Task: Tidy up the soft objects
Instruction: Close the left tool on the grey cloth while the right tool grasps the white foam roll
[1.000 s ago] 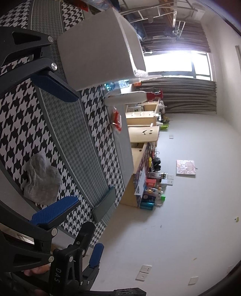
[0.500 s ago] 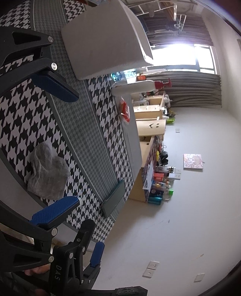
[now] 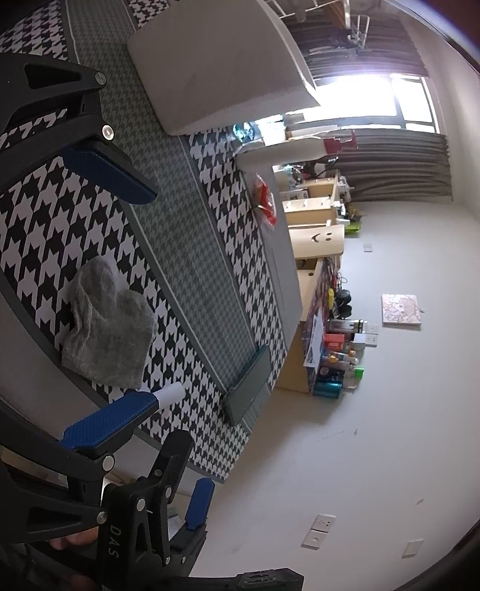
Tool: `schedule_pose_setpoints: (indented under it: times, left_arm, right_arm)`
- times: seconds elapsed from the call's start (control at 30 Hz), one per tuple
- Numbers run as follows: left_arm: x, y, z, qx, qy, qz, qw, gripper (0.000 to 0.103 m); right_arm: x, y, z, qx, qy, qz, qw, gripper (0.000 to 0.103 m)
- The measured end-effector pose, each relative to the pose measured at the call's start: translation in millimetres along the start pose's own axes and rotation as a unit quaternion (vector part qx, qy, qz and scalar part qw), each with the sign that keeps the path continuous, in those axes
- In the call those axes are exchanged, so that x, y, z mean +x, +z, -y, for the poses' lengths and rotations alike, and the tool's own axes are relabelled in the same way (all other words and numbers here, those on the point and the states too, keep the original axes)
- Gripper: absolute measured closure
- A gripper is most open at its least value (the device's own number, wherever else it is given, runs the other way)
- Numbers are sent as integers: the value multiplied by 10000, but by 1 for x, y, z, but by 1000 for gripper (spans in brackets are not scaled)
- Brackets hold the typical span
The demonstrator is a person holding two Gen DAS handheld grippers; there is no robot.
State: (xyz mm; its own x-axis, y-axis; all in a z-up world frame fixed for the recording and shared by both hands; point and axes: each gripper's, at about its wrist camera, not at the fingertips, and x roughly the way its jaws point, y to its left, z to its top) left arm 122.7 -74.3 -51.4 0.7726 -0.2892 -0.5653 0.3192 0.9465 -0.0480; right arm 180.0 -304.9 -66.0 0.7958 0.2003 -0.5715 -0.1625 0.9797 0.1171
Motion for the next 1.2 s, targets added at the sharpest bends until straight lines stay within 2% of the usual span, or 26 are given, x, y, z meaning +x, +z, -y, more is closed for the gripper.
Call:
schedule_pose_setpoints:
  times: [0.73, 0.97, 1.07, 1.2]
  left_arm:
    - [33, -17, 1, -33, -202, -740, 9971, 1]
    - [48, -20, 2, 9, -176, -1038, 9944, 11]
    - [53, -22, 4, 30, -180, -1152, 9932, 19]
    - [58, -24, 2, -51, -147, -1247, 9921, 22]
  right_arm:
    - [18, -16, 12, 131, -98, -358, 9992, 5]
    - [21, -21, 15, 183, -109, -420, 9989, 5]
    - [22, -22, 18, 226, -103, -440, 9987, 5]
    - [24, -24, 18, 231, -77, -476, 9986, 5]
